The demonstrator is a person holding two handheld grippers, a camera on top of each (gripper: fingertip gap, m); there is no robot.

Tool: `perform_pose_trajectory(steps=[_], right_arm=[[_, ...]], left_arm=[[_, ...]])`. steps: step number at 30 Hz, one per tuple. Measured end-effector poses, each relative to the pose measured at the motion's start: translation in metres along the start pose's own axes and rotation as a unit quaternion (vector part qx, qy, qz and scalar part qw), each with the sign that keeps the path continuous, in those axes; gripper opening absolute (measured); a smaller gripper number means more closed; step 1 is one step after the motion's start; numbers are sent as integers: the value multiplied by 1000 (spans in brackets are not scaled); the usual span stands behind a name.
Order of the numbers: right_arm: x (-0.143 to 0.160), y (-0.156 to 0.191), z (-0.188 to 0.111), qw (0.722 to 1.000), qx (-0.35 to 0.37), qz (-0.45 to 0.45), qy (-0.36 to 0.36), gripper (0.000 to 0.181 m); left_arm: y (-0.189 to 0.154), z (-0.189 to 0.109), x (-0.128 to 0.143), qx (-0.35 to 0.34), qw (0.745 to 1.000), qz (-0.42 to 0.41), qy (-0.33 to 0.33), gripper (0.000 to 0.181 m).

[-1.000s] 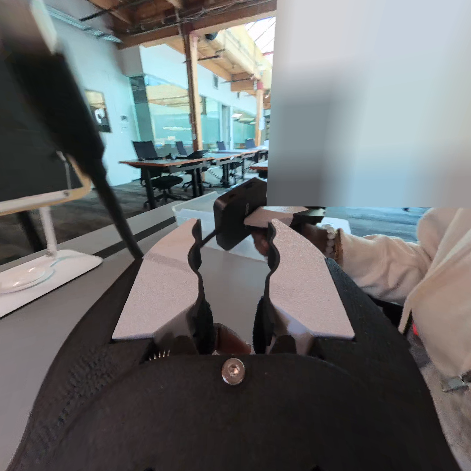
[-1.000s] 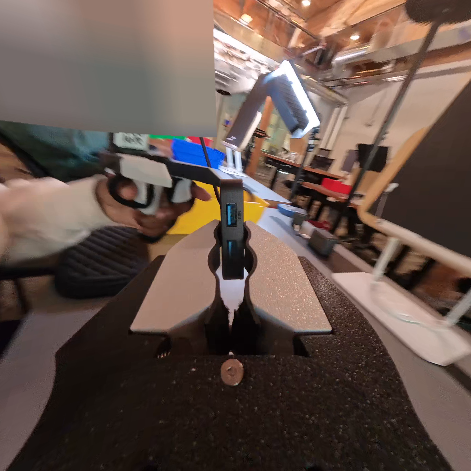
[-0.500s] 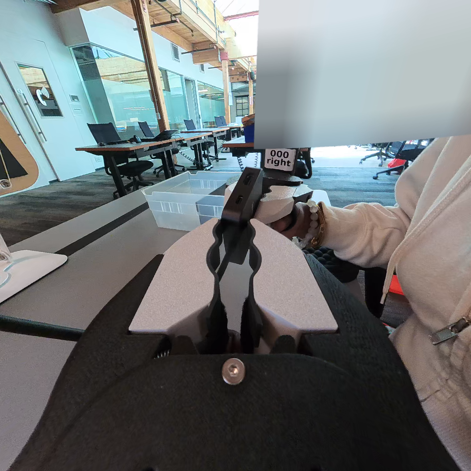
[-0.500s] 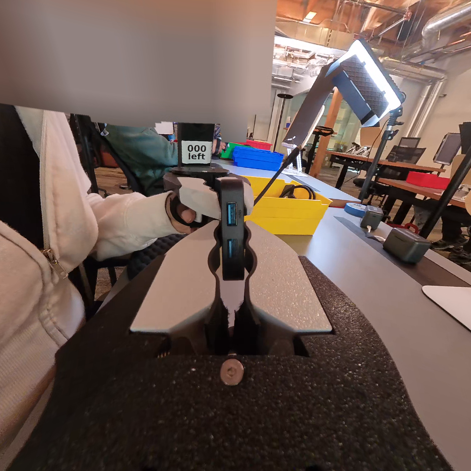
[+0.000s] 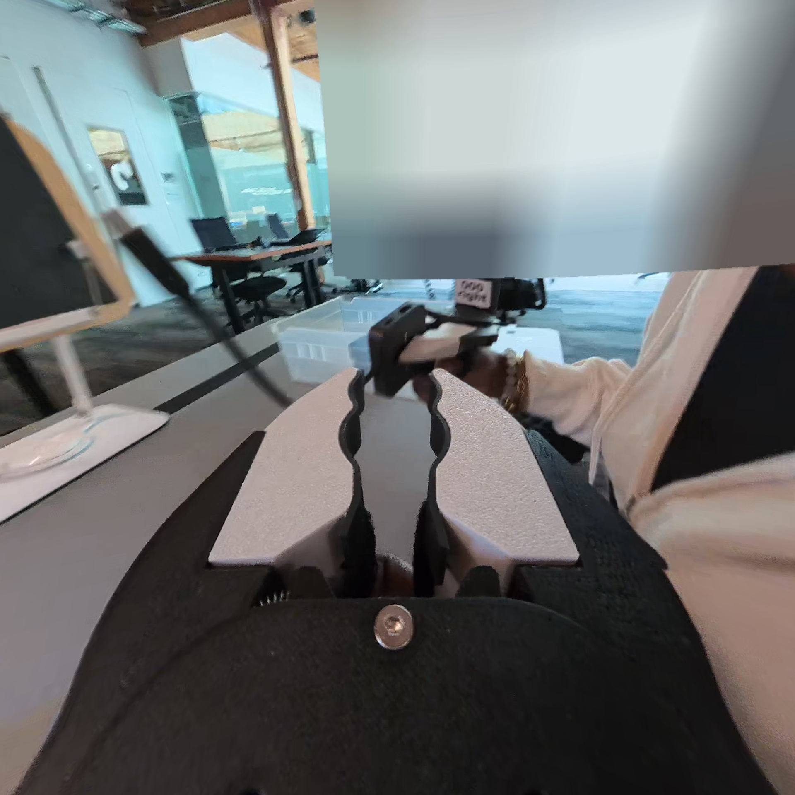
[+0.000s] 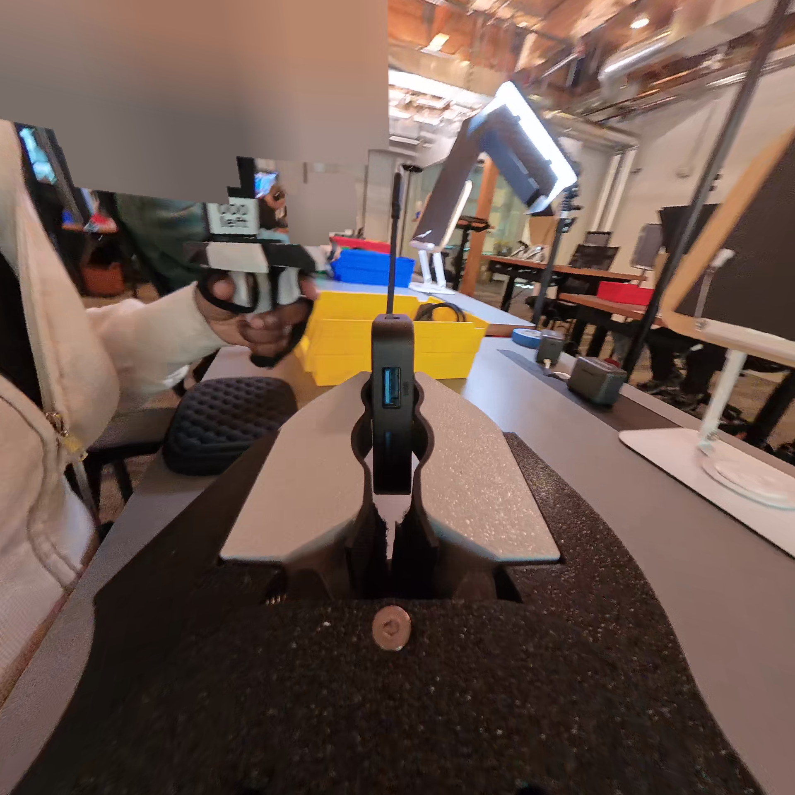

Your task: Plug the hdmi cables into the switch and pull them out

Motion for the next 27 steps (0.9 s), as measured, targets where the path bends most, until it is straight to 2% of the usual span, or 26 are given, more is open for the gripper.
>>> perform_pose_trajectory(steps=[2, 3, 5, 8, 10, 14, 19, 20, 21, 22, 24, 27], right_arm=[[3, -6, -12, 999, 27, 14, -18, 14], [4, -8, -16, 999, 38, 19, -26, 14], [5, -12, -20, 998, 52, 23, -35, 14], [8, -14, -19, 998, 53, 25, -29, 14], [10, -13, -16, 998, 46, 24, -18, 14], [12, -11, -13, 999, 41, 21, -8, 14], [8, -13, -22, 997, 62, 25, -35, 14], [7, -13, -23, 997, 65, 25, -39, 14], [7, -13, -24, 997, 67, 25, -41, 14], [6, -13, -24, 997, 68, 24, -41, 14], [6, -13, -24, 997, 68, 21, -39, 14], [6, -13, -24, 997, 70, 20, -41, 14]], left_arm=[[9, -45, -5, -79, 994, 14, 68, 28], [17, -71, -8, -137, 984, 22, 113, 28], [33, -125, -13, -237, 947, 16, 218, 28], [59, -185, -11, -293, 882, -43, 366, 29], [77, -202, 0, -299, 854, -70, 420, 30], [109, -199, 31, -270, 850, -135, 432, 33], [136, -194, 64, -246, 833, -190, 458, 33], [138, -194, 68, -239, 827, -200, 467, 31], [139, -195, 72, -232, 823, -205, 476, 15], [139, -195, 72, -233, 823, -203, 476, 7], [139, -197, 60, -265, 836, -185, 444, 7], [134, -201, 19, -338, 877, -157, 302, 7]])
Point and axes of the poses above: each gripper's, where its closed fingertips meet, z out along the fingers, x out of its underside, y = z × x across the jaws, the point moved 10 cm from there along -z, back along the fingers, and after that the axes turned 2 degrees about z, right-handed, at the moved point
